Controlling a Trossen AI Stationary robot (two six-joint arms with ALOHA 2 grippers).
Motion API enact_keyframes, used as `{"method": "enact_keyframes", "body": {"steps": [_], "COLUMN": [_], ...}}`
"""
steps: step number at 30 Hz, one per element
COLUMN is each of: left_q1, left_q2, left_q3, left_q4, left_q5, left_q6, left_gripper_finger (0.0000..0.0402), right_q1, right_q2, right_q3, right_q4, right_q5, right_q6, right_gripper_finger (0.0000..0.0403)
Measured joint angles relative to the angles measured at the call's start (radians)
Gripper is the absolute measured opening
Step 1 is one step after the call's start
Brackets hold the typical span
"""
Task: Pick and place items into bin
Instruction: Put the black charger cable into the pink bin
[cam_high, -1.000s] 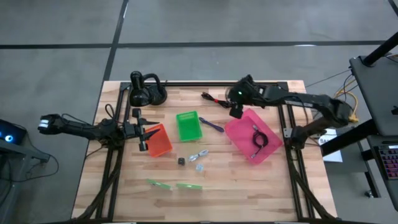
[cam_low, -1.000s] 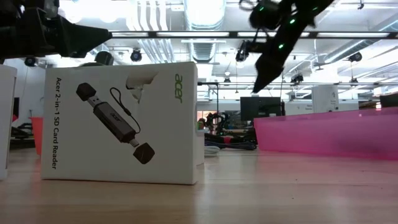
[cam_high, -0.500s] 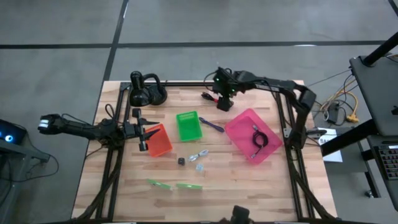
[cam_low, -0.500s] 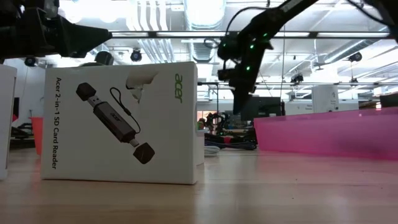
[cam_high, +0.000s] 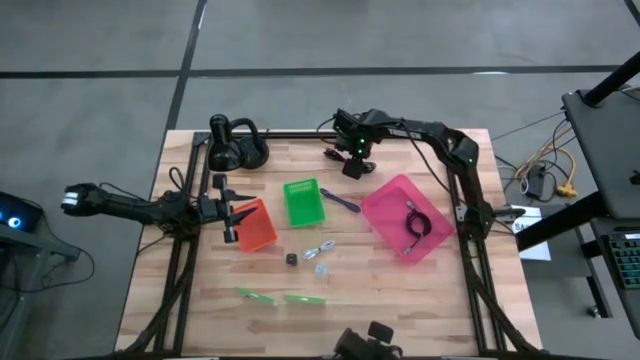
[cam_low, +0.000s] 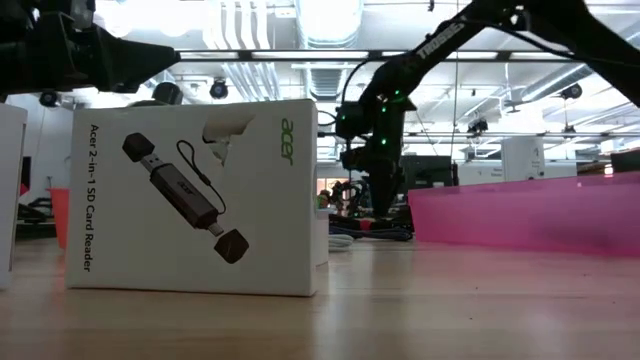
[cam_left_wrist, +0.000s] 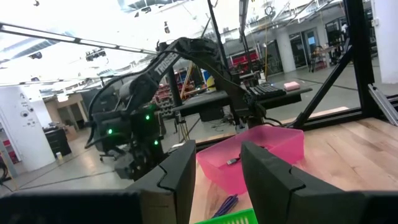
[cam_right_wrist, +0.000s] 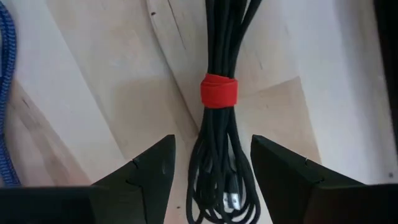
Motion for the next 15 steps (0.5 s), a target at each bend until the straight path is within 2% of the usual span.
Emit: {"method": "enact_keyframes", "body": {"steps": [15], "left_q1": [0.000], "left_q2": [0.000], "left_q3": [0.000], "left_q4": [0.000], "left_q5": [0.000], "left_q6": [0.000], "left_gripper_finger": [0.0113], "right_q1": [0.000], "right_q2": [0.047], "right_q3": [0.030], "right_q4": [-0.011], "right_q5": [0.000], "right_q6": [-0.048], "right_gripper_finger": [0.0196]}}
